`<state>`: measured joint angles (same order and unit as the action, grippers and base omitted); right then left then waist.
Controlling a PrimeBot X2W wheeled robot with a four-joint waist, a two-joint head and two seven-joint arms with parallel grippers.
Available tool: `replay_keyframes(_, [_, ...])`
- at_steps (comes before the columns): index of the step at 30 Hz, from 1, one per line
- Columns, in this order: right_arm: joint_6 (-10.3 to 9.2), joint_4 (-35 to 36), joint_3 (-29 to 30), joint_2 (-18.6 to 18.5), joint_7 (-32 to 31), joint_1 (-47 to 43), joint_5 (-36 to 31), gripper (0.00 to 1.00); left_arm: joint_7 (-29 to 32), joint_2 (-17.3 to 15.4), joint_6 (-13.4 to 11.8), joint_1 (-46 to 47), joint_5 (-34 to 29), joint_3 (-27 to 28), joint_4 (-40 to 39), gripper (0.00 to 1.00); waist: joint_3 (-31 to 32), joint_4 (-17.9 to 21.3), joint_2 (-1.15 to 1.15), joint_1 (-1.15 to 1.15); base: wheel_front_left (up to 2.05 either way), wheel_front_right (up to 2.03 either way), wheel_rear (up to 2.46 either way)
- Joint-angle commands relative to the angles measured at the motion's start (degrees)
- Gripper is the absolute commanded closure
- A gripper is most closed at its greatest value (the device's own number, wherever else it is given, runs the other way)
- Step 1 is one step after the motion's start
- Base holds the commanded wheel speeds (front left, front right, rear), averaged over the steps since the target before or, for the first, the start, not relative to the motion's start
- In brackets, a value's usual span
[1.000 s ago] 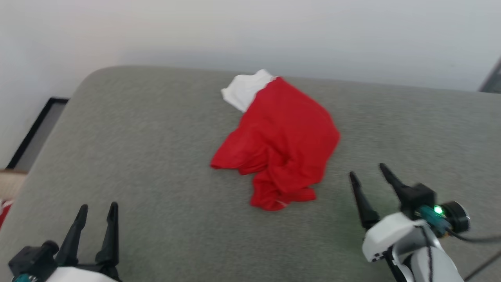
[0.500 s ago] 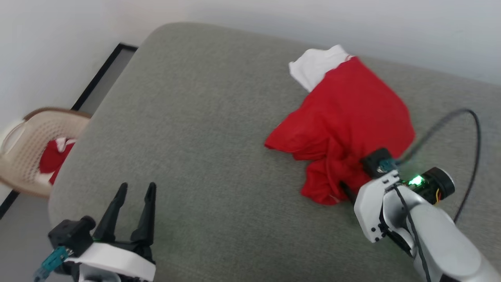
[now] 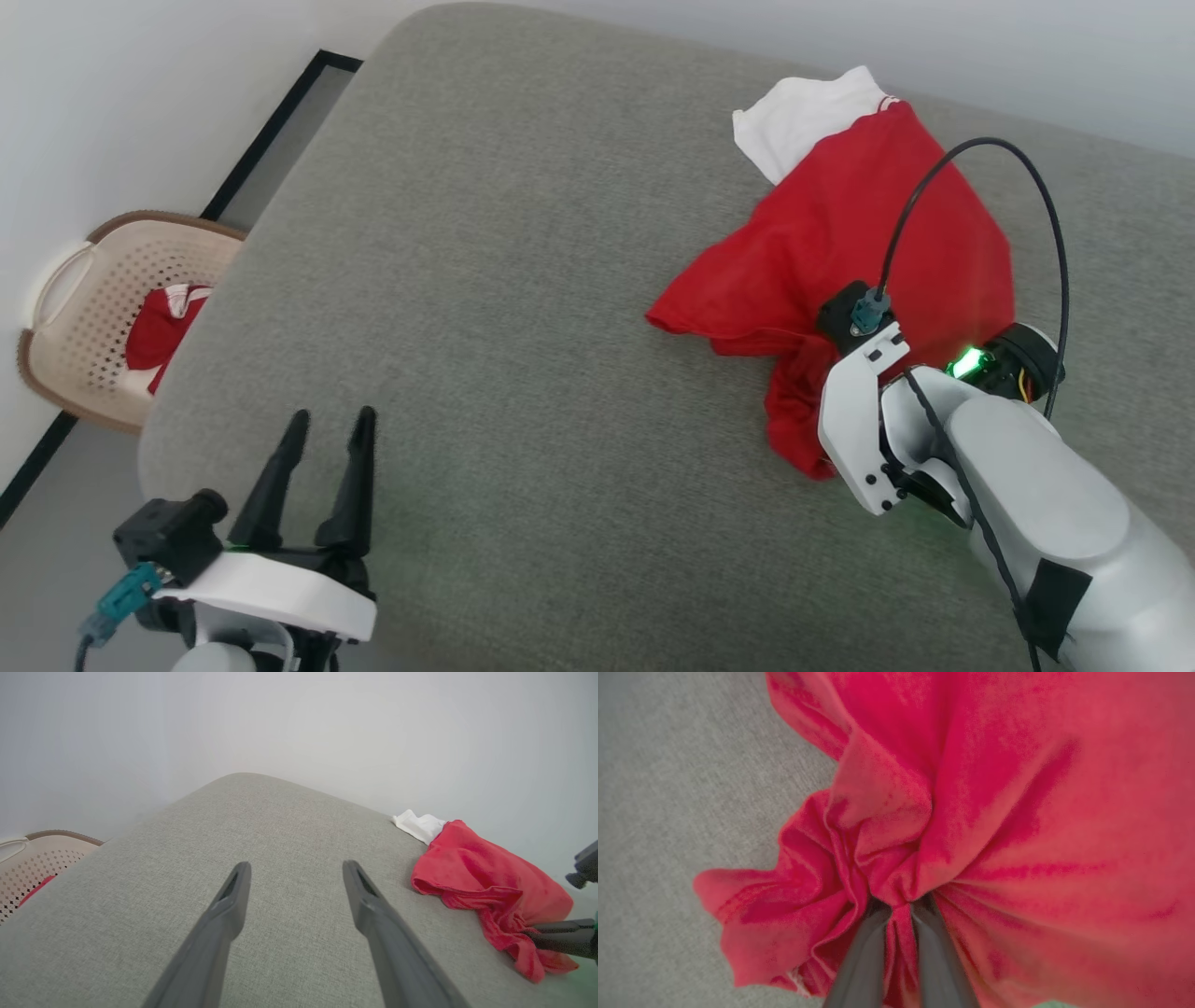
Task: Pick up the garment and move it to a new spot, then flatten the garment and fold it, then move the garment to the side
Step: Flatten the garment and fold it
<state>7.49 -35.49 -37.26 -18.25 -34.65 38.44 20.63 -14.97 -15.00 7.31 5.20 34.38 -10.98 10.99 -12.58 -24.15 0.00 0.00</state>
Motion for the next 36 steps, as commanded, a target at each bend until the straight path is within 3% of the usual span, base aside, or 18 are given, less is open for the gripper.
replay_keyframes(1, [0.00,-1.58,-0.85,-0.71,-0.56,-2.12,0.82,1.00,-0.30,-0.36,0.13,0.07,0.10,0.49,0.14,0.00,0.37,0.90,0.00,0.00,0.00,0.00,0.00])
replay_keyframes(9, [-0.01,10.22,0.97,-4.82,-1.18,-6.31,4.65,1.00,-0.31,-1.59,0.13,-1.89,-0.15,3.65,-1.07,0.00,2.07,5.94,0.00,0.00,0.00,0.00,0.00])
replay_keyframes(17, [-0.01,25.41,12.04,-9.07,-8.72,-20.46,4.64,1.00,-0.30,-2.06,0.13,-3.25,-0.80,5.46,-2.32,0.00,2.62,10.52,0.00,0.00,0.00,0.00,0.00])
replay_keyframes(22, [-0.01,32.27,20.35,-8.21,-13.05,-31.60,3.33,1.00,-0.31,-1.86,0.13,-3.49,-0.88,5.68,-2.70,0.00,2.52,11.98,0.00,0.00,0.00,0.00,0.00])
replay_keyframes(28, [-0.01,33.96,25.71,-4.06,-12.87,-38.99,0.56,1.00,-0.30,-2.03,0.13,-3.10,-0.46,5.51,-2.61,0.00,1.85,13.12,0.00,0.00,0.00,0.00,0.00])
replay_keyframes(29, [-0.01,33.74,26.19,-3.49,-12.51,-39.29,-0.15,0.84,-0.30,-2.04,0.13,-2.94,-0.39,5.50,-2.53,0.00,1.79,13.28,0.00,0.00,0.00,0.00,0.00])
replay_keyframes(30, [-0.02,33.51,26.66,-2.62,-11.97,-39.35,-0.60,0.51,-0.30,-2.11,0.13,-2.83,-0.34,5.57,-2.41,0.00,1.77,13.47,0.00,0.00,0.00,0.00,0.00])
replay_keyframes(31, [-0.02,33.18,27.05,-2.05,-11.61,-39.26,-1.33,0.01,-0.30,-2.17,0.13,-2.66,-0.27,5.58,-2.37,0.00,1.73,13.62,0.00,0.00,0.00,0.00,0.00])
replay_keyframes(36, [-0.15,34.19,28.38,-0.41,-10.85,-38.52,-2.77,0.00,-0.30,-2.46,0.13,-2.62,-0.15,5.53,-2.38,0.00,1.90,14.52,0.00,0.00,0.00,0.00,0.00])
